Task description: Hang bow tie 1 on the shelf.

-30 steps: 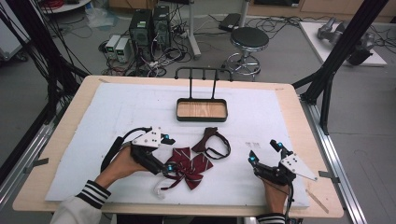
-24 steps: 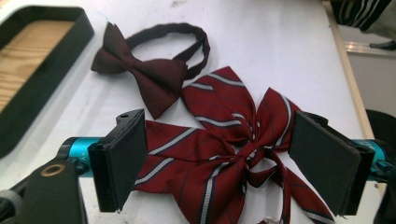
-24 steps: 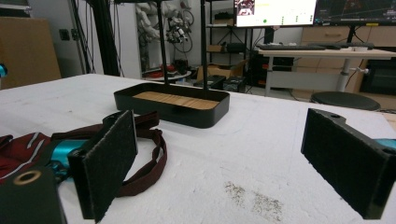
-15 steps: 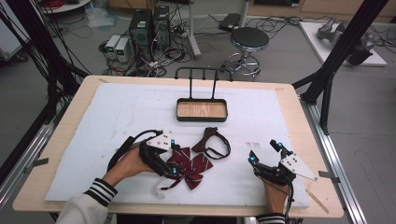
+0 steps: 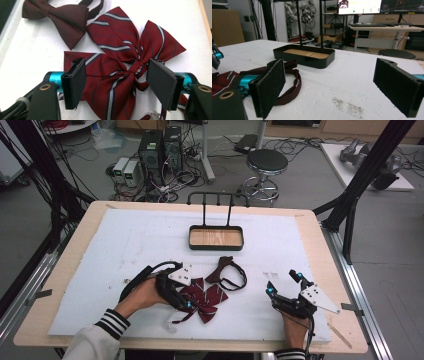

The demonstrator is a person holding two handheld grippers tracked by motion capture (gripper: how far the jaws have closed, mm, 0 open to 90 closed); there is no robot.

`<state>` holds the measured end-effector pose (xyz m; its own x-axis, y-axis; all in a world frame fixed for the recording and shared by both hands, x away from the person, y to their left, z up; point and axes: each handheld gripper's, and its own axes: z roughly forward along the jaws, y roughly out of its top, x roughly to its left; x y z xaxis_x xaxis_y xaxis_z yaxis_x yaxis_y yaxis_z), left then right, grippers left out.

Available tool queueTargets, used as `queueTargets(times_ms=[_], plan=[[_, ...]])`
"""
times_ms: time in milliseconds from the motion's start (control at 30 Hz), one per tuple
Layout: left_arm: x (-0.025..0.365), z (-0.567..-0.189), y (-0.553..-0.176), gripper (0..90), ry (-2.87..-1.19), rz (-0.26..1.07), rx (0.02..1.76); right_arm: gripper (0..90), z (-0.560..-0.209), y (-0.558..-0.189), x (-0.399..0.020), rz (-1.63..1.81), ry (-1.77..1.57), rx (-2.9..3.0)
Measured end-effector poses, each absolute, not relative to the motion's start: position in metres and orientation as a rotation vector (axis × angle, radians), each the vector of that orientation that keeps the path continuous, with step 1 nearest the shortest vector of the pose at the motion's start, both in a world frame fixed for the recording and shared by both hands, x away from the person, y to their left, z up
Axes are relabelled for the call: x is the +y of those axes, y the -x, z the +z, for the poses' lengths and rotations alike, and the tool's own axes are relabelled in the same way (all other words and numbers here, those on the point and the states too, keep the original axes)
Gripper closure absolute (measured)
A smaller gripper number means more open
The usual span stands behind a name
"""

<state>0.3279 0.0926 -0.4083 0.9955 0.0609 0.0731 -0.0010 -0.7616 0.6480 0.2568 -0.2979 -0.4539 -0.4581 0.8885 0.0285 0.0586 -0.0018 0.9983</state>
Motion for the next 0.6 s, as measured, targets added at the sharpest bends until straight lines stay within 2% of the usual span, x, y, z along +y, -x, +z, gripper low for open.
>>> queueTargets(times_ms=[300,600], plan=[[0.086,-0.411,-0.33,35.7,-2.496,0.093,0.02,9.9,-0.454,-0.257,-0.298,1.537,-0.999,1.591],[0.077,-0.413,-0.33,42.9,-2.568,0.075,-0.038,9.9,-0.454,-0.257,-0.298,1.538,-1.0,1.591]])
